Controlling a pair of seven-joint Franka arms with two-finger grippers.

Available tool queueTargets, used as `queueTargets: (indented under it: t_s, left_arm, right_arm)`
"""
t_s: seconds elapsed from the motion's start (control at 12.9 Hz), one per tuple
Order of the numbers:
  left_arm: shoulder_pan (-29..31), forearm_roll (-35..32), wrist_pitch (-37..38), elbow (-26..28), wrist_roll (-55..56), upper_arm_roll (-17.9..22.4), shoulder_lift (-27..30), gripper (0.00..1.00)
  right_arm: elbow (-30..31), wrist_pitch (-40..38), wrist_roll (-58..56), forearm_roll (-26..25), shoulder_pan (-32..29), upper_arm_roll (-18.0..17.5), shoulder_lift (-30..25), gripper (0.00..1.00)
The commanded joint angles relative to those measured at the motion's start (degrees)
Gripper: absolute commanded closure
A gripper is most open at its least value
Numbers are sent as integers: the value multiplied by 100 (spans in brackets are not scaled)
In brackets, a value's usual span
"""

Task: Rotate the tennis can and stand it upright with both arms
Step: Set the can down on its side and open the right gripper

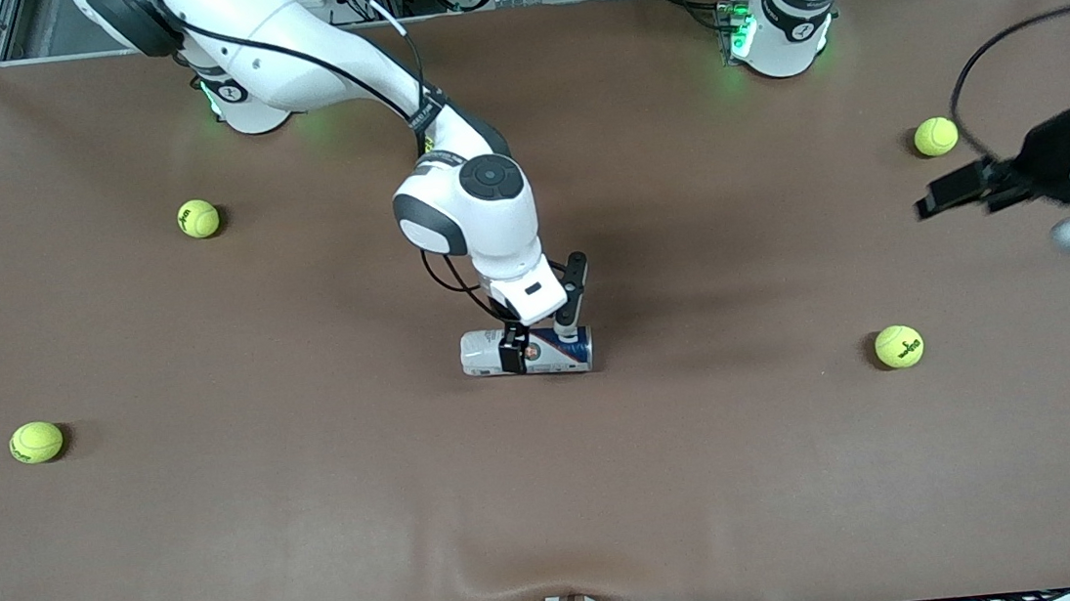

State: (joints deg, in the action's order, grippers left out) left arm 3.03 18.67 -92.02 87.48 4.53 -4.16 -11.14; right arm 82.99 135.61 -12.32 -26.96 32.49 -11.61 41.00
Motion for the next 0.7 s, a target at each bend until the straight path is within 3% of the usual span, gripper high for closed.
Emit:
queueTargets:
  t_s: [0.0, 0.16, 0.39, 0.62]
  left_arm:
    - [-144, 1151, -403, -117, 22, -33, -799, 0]
    - [-503, 2005, -815, -99, 30, -33, -1230, 0]
    - [-881, 3410, -993, -56, -65, -33, -1907, 0]
    - [-1110, 4590, -1019, -20, -609, -33, -2575, 0]
  right_arm:
    - [497, -62, 519, -2, -355, -43, -591, 0]
    - [613, -44, 546, 59, -785, -52, -812, 0]
    - [744, -70, 511, 952, -1602, -78, -1093, 0]
    - [1341, -219, 546, 1772, -2209, -87, -1681, 0]
